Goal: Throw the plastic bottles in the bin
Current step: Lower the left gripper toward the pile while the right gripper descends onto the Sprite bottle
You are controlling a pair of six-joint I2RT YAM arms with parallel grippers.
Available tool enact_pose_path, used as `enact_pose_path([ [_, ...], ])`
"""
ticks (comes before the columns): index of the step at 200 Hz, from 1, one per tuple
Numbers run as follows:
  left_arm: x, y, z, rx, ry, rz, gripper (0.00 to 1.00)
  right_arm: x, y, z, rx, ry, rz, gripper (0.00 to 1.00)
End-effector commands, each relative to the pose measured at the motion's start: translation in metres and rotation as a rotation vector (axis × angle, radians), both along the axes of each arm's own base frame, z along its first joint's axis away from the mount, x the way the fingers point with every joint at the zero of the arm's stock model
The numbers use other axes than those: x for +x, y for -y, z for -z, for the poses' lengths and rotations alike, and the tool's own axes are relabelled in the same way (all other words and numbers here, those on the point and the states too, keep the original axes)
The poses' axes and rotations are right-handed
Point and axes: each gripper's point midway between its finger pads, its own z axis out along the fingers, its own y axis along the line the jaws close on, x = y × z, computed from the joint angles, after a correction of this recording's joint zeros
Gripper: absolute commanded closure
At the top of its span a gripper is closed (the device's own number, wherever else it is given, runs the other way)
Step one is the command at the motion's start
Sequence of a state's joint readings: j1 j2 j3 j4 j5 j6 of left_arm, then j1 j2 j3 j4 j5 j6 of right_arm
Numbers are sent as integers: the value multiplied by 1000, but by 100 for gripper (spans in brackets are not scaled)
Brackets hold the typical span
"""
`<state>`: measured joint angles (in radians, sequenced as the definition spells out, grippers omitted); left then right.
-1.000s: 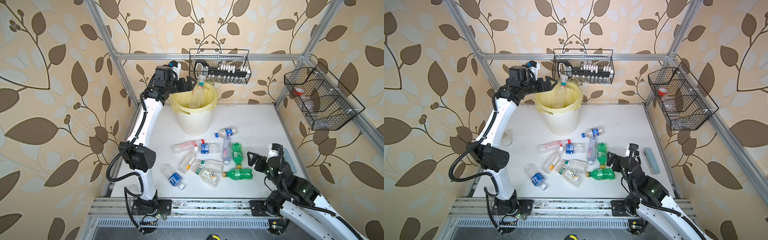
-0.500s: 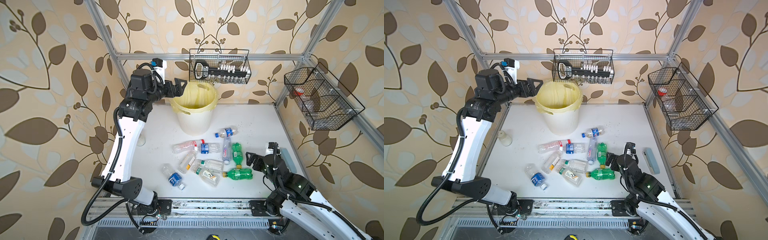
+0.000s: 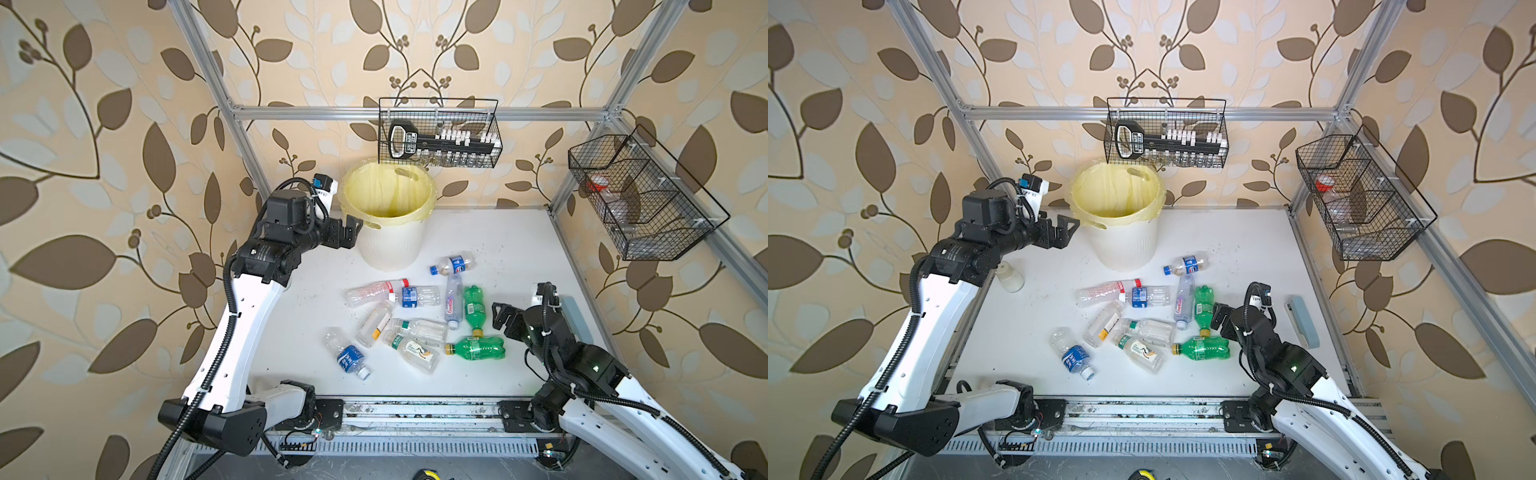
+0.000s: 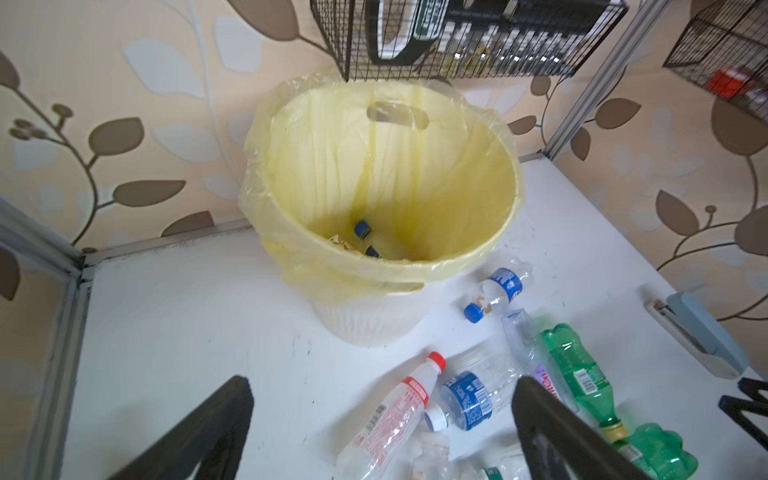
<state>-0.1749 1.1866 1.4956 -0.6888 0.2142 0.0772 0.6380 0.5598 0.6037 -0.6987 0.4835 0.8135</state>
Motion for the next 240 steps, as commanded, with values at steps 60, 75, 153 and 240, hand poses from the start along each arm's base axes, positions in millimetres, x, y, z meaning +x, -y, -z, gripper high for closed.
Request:
enact_pose_path([
  [60, -26, -25, 52, 120, -9, -36, 1, -7, 9, 4, 75, -83, 127, 0],
  [75, -29, -27, 65, 122, -26, -38, 1, -11, 11, 7, 81, -101, 147, 0],
  [153, -35, -45, 120, 192, -111, -51, 1, -29, 15, 31, 192, -171, 228, 0],
  [240, -50, -54, 161, 198, -178, -48, 1, -40, -3, 69, 311, -258, 280, 0],
])
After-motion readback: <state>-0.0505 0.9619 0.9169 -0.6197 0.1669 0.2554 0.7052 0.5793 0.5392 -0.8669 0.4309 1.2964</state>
